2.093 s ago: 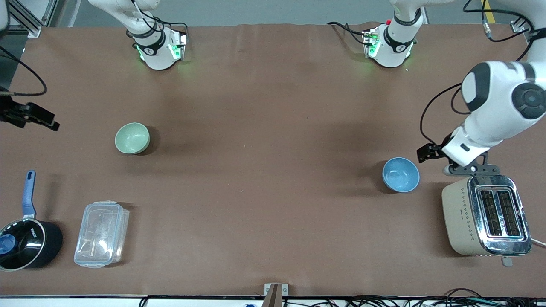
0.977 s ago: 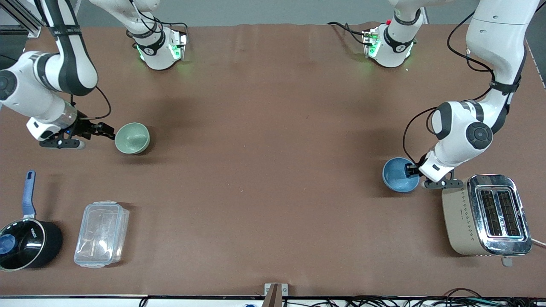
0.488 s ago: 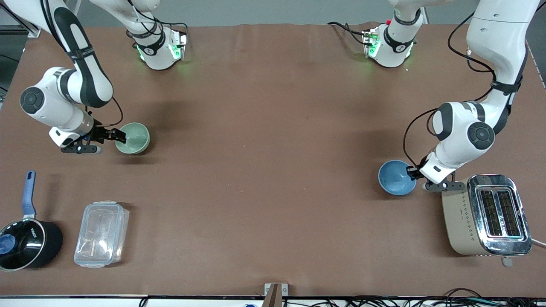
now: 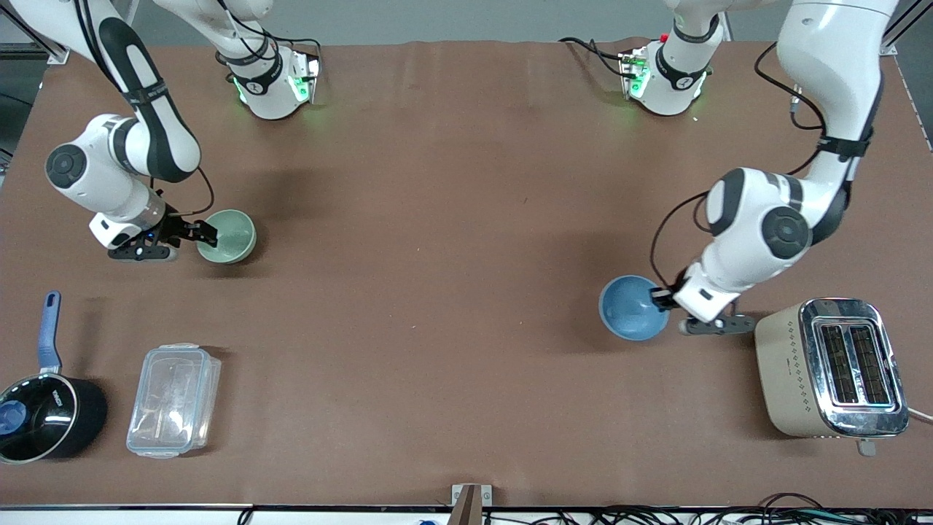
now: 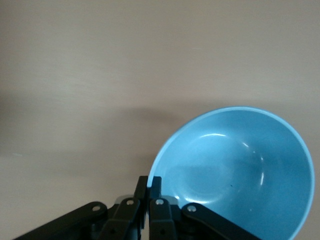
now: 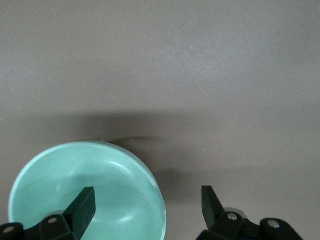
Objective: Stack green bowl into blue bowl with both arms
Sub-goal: 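Slide the blue bowl with the left gripper to the table center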
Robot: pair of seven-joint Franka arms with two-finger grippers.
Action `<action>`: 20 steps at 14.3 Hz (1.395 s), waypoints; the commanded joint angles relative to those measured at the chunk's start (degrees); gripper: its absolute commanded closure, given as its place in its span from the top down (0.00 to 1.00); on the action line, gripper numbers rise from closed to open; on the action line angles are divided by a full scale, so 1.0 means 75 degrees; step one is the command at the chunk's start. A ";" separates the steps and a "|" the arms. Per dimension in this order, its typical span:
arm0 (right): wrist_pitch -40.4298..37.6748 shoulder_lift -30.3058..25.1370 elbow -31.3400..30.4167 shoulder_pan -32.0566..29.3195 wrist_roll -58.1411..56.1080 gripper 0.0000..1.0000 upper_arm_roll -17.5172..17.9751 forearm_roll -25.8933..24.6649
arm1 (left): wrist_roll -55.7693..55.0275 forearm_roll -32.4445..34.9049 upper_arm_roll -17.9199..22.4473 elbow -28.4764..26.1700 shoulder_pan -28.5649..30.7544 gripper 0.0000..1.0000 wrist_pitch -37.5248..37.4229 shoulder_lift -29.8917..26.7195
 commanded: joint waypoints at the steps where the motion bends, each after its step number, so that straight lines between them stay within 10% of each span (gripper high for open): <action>1: 0.0373 -0.0116 -0.0381 -0.0161 -0.0130 0.94 0.0096 0.0049 | -0.0927 0.0074 -0.0050 0.0311 -0.0827 0.00 -0.0153 0.0143; 9: 0.1802 -0.0046 -0.1189 -0.0302 -0.0130 0.88 0.0120 0.0049 | -0.4022 0.0144 -0.0015 0.2185 -0.3021 0.00 -0.0153 0.1841; 15: 0.1720 -0.0081 -0.1142 -0.0278 -0.0083 0.16 0.0131 0.0049 | -0.4657 0.0144 0.0184 0.2621 -0.4169 0.00 -0.0059 0.2510; 20: 0.0294 -0.0245 -0.0581 -0.0243 -0.0095 0.03 0.0155 0.0049 | -0.4680 0.0132 0.0313 0.2621 -0.4510 0.01 0.0011 0.2628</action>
